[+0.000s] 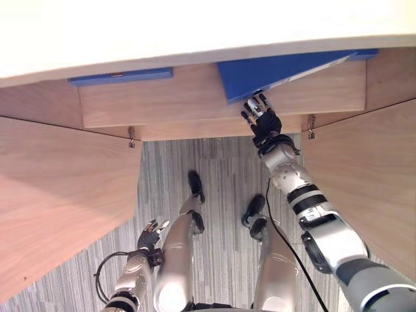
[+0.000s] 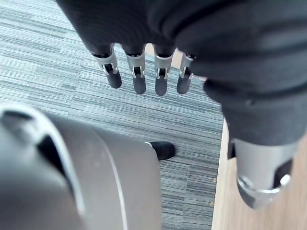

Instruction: Walk over to the cabinet, pick up the folder, carry it to the office cabinet, place the folder inside the office cabinet, then close the office cabinet door

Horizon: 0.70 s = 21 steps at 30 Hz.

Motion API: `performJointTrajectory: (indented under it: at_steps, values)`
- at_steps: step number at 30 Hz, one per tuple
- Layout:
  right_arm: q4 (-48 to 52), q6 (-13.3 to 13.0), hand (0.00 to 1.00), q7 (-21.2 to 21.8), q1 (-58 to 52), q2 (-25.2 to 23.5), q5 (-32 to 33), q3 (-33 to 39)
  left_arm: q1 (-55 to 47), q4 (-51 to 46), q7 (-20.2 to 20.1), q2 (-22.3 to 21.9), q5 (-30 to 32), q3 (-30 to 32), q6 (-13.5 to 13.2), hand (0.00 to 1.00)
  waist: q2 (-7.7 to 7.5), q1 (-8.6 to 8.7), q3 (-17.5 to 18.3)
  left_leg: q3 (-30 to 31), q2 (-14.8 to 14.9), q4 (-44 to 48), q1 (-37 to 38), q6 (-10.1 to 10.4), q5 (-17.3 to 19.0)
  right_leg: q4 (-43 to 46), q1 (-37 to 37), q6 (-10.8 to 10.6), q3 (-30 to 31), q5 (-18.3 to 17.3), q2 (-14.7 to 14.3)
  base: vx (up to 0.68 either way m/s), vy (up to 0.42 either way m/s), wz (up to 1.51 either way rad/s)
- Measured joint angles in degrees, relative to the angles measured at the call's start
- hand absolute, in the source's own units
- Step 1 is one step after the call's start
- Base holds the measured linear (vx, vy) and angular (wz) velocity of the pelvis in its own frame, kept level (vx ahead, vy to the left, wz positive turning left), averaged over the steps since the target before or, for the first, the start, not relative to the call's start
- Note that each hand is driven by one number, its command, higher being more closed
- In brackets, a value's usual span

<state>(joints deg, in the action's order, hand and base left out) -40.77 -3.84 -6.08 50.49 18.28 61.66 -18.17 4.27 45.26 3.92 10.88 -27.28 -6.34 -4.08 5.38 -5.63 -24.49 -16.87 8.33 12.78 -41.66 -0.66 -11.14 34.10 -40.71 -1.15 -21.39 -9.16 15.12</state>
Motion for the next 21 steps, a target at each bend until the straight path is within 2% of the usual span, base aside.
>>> performJointTrajectory:
  at_steps: [4, 12, 17, 21]
  values:
    - [-2.69, 0.45, 0.0, 1.41, 1.94, 1.71, -0.01, -1.92, -0.04, 3.72, -0.18, 1.14, 0.32, -1.63, 0.18, 0.0, 0.09, -0.6, -0.04, 0.36, -0.04, -0.44, -0.04, 0.07, -0.36, 0.1, -0.02, 0.04, -0.35, -0.02, -0.03, 0.01, -0.037, 0.04]
    - [-6.46, 1.49, 0.0, 1.55, 6.38, 2.1, 0.07, -1.6, -0.16, 3.96, -0.4, 0.66, 0.3, -1.81, 0.12, 0.0, 0.59, -1.92, -0.29, 0.51, -0.26, -0.8, -0.12, 0.25, -0.61, 0.8, -0.38, 0.16, -0.43, -0.14, 0.28, 0.0, -0.039, 0.02]
    - [-6.69, 1.49, 0.0, 1.53, 8.08, 1.96, 0.22, -0.31, -0.15, 3.48, -0.4, -0.49, 0.29, -0.71, 0.07, 0.0, 1.49, -2.15, -0.53, 0.64, -0.99, -1.34, -0.27, 0.2, -0.93, 1.58, -0.95, 0.09, -0.48, -0.39, 1.12, 0.0, -0.033, 0.05]
    - [-7.38, 1.46, 0.0, 1.47, 10.22, 1.41, 1.9, 2.73, -0.15, 1.64, -0.39, -1.49, 0.26, 0.53, 0.06, 0.0, 1.69, -3.22, -0.63, 0.67, -1.05, -1.48, -0.56, 0.29, -1.19, 2.02, -1.43, 0.17, -0.48, -0.52, 1.27, 0.0, -0.039, 0.03]
